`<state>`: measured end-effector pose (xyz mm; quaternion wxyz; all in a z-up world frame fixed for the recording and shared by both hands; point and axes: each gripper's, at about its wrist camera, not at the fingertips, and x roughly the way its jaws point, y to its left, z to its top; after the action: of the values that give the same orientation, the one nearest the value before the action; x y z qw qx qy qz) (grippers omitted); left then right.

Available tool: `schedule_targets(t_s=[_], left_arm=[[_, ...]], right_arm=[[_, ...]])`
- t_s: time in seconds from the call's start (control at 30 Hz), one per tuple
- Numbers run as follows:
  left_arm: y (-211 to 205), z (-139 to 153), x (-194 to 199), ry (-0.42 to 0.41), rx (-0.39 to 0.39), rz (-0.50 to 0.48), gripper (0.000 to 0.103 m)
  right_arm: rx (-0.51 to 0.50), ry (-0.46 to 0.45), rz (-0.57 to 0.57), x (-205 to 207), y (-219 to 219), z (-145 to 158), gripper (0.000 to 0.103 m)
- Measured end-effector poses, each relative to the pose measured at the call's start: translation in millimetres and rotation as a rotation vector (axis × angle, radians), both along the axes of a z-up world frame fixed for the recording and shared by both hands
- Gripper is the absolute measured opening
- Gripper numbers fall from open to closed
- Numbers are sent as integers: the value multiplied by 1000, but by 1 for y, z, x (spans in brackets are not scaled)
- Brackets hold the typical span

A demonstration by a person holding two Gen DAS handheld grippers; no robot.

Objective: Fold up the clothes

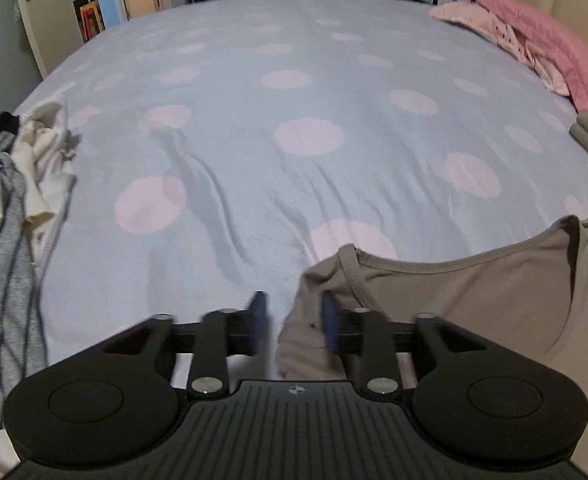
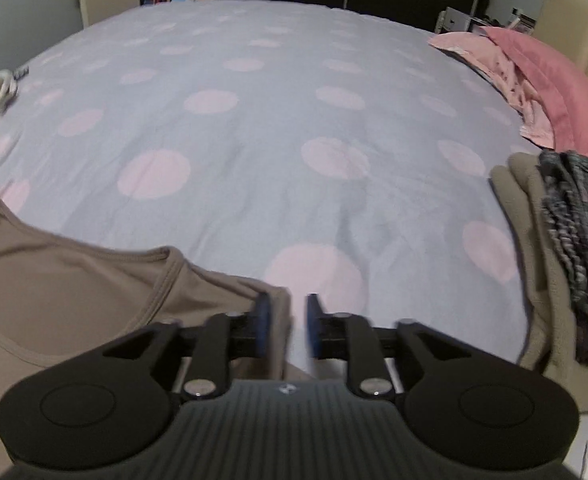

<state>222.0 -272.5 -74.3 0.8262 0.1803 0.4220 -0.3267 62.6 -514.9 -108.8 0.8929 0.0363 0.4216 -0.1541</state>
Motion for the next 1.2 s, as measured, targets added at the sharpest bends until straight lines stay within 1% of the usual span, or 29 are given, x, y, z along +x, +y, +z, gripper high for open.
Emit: schedule_targets(t_s=[0.03,0.2,0.33,0.47,0.6,0.77,0.87,0.97,1.1,1.2], left_arm=[[4,5,-1,-6,-5,1,43],[32,37,-17,-31,-24,-6,43],[56,61,-37,-52,-29,-8,43],[77,76,-61,-41,-26,-7,43],[100,80,-84,-23,-2,6,43],[128,68,-105,26,17,44,43],[143,57,-116,51,30,61,44],[158,45,-125,72,50,79,46],[174,24,-130,160,48,129,47],[179,10,-136,235,35,132,47]], right_arm=[[7,-14,-7,-6,-1,7,35],[49,-65,-41,-45,-7,40,38],[55,-80,-68,-84,-7,60,39],[79,-54,-107,-121,-7,71,40],[115,-11,-117,-154,-1,71,40],[143,54,-105,-184,19,59,40],[146,90,-107,-199,28,46,40],[146,127,-120,-209,30,31,40],[131,176,-143,-214,28,14,40],[166,201,-167,-216,23,4,40]])
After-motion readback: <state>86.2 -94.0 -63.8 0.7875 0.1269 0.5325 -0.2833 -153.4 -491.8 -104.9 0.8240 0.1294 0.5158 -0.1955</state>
